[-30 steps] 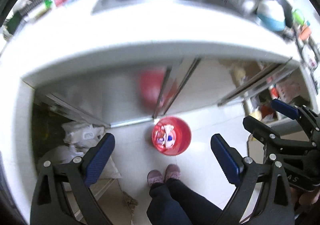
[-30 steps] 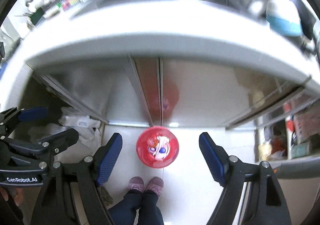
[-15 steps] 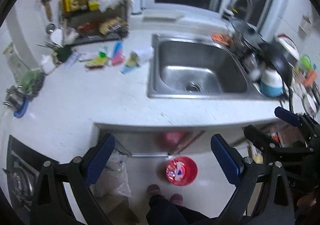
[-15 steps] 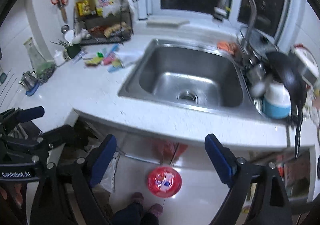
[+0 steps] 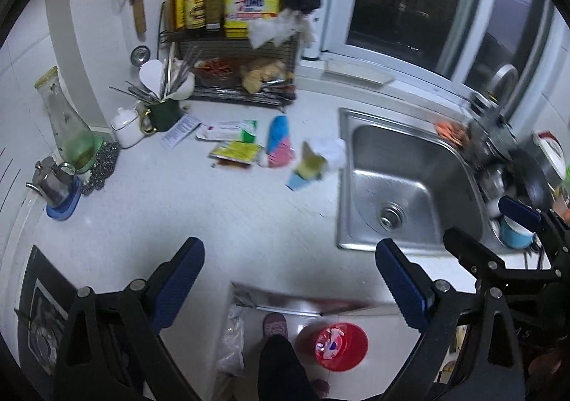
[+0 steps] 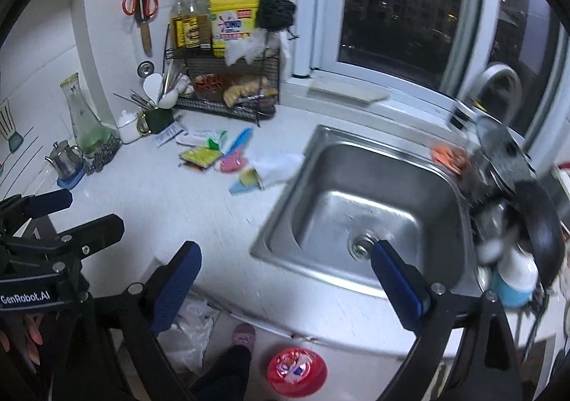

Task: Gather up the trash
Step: 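Raise both tools back up toward the counter beside the sink, then grasp the white medicine box with the right gripper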

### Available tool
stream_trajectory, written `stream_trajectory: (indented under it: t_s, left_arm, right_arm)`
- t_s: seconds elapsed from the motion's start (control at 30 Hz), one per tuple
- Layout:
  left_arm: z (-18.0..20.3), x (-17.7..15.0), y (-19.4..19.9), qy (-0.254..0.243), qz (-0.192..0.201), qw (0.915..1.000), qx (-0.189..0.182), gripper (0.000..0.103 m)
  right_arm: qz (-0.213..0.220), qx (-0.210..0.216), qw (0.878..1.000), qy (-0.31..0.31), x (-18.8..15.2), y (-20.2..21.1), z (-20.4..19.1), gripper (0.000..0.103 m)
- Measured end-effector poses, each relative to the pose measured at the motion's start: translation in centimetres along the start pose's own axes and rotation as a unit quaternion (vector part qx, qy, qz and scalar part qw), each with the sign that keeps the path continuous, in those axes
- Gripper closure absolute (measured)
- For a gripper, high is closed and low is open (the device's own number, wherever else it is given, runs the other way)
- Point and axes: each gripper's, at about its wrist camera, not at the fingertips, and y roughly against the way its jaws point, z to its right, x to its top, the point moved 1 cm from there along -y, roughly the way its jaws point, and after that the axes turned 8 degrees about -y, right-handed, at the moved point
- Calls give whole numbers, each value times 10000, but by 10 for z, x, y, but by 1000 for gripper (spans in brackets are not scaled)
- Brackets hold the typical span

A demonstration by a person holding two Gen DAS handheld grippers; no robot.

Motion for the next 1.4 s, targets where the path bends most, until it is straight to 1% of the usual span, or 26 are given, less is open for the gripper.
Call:
stream_trajectory:
  t_s: [0.23,0.37,0.43,0.53,0.57,0.6,0.7,0.77,0.87,1.0,1.17,1.27,1.4]
  left_arm:
    - [-69,45,-56,315,-325,9990,-1,7]
    - [-106,69,-86,435,-500,9976,190,7]
    - [-126,78,-101,597,-644,9959,235,7]
    - [-150,88,-123,652,-842,9935,398,7]
    - [-158,90,-129,700,-901,9926,421,7]
    - [-166,92,-137,780,-969,9914,406,7]
    - [-189,95,-163,996,-1171,9878,266,7]
    - [-198,96,-177,1053,-1286,9859,197,7]
    - [-208,97,-202,1078,-1524,9822,181,7]
    - [-224,90,-231,1268,-1804,9752,206,7]
    - [-242,82,-258,1567,-1957,9680,60,7]
    - [-250,79,-274,1628,-2043,9652,66,7]
    - [-257,80,-289,1608,-2117,9640,105,7]
  right_arm:
    - [-254,124,9992,275,59,-67,-44,6]
    - [-468,258,9976,436,91,-108,-69,6]
    - [-544,302,9967,529,101,-124,-79,6]
    - [-677,390,9947,665,115,-147,-94,6]
    - [-525,492,9944,774,119,-154,-98,6]
    - [-492,544,9936,857,124,-162,-104,6]
    - [-662,625,9899,1090,138,-189,-120,6]
    - [-800,708,9869,1206,144,-207,-129,6]
    - [-983,790,9828,1348,148,-231,-139,6]
    - [-1264,931,9737,1653,152,-266,-154,6]
    - [-1487,1109,9587,2155,155,-304,-176,6]
    - [-1641,1202,9498,2378,156,-323,-187,6]
    - [-1771,1259,9424,2544,161,-348,-198,6]
